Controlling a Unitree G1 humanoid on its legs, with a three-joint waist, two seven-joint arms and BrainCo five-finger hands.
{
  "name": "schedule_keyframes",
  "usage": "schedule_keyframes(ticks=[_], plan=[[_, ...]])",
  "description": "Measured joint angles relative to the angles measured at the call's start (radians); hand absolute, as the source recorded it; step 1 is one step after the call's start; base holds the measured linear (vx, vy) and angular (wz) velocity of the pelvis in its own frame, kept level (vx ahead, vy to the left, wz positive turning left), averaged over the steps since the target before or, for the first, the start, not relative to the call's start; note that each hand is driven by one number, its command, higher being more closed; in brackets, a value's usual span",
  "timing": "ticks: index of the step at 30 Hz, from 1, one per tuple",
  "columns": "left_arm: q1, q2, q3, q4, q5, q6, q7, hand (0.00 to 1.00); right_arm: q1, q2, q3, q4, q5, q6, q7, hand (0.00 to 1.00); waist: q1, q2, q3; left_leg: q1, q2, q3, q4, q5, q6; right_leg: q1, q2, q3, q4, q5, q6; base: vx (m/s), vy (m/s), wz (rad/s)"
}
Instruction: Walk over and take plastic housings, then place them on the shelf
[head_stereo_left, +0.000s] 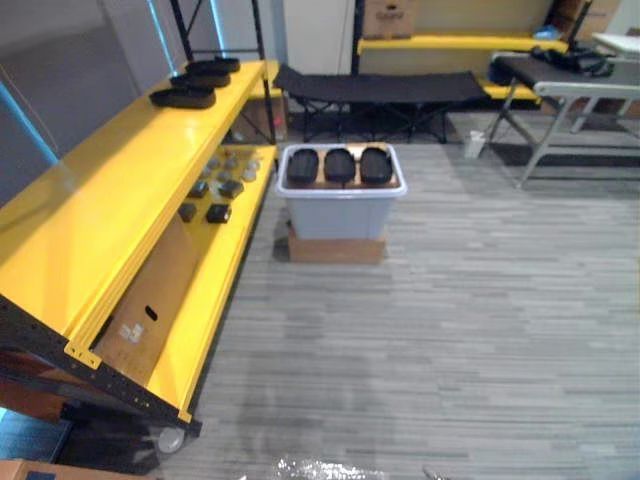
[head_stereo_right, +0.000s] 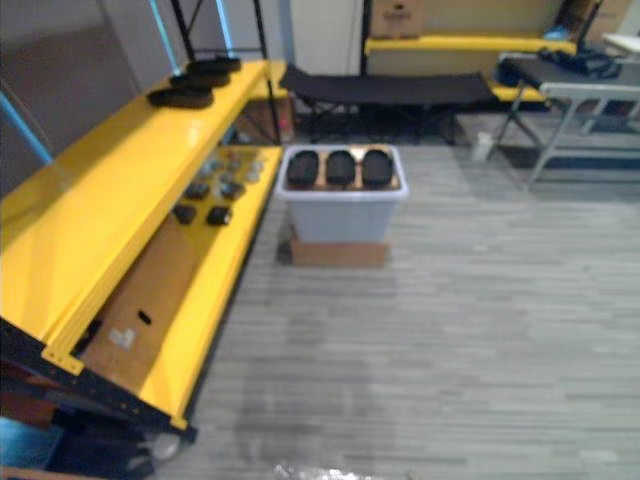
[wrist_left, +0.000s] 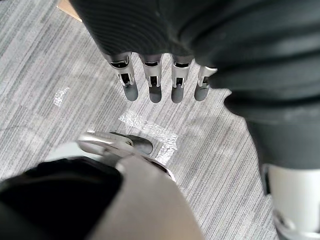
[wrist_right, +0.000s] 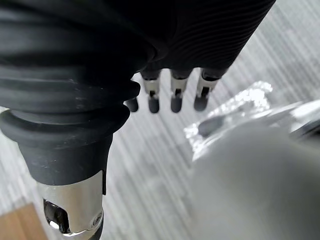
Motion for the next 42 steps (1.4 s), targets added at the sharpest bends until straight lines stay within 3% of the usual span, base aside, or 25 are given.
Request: schedule_keyframes(ticks=[1,4,11,25,42], plan=[[-0.004,0.0,0.001,0.0,-0.003,0.0,-0.003,0.0,-0.021,0.003,-0.001,0.002,0.042,0.026,-0.001,0.0,0.001,-0.005,0.011,0.02,0.0,0.008,-0.014,0.0,-0.001,0.016,0.002,-0.003,-0.006,0.001,0.001,0.07,0.007,-0.03],[-0.013,-0.001,0.001,-0.001,-0.008,-0.001,-0.011,0.0,-0.047,0.006,-0.011,0.002,0.078,0.044,-0.011,0.0,0.001,-0.003,0.023,0.043,0.0,0.016,-0.031,-0.002,-0.004,0.029,0.003,-0.022,-0.007,0.004,0.006,0.08,0.012,-0.04],[-0.018,-0.003,0.001,-0.001,-0.012,-0.002,-0.016,0.0,-0.058,0.024,-0.048,0.002,0.068,0.043,-0.022,0.0,-0.001,-0.003,0.024,0.056,-0.001,0.016,-0.031,-0.009,-0.015,0.034,0.0,-0.026,0.005,0.005,0.028,0.02,0.016,-0.02],[-0.017,-0.003,-0.021,-0.001,-0.011,-0.023,-0.017,0.0,-0.06,0.035,-0.025,0.002,0.067,0.043,-0.04,0.0,-0.006,-0.005,0.025,0.056,-0.021,0.004,-0.055,0.017,0.011,0.029,-0.019,-0.103,0.018,-0.02,0.013,-0.05,-0.01,0.04],[-0.021,0.007,-0.06,0.007,-0.012,-0.032,-0.012,0.0,-0.08,0.035,0.007,0.024,0.069,0.045,-0.043,0.0,-0.014,-0.011,0.023,0.057,-0.029,-0.007,-0.055,0.02,0.01,0.06,-0.019,-0.125,-0.028,-0.003,0.015,0.01,-0.002,0.04]])
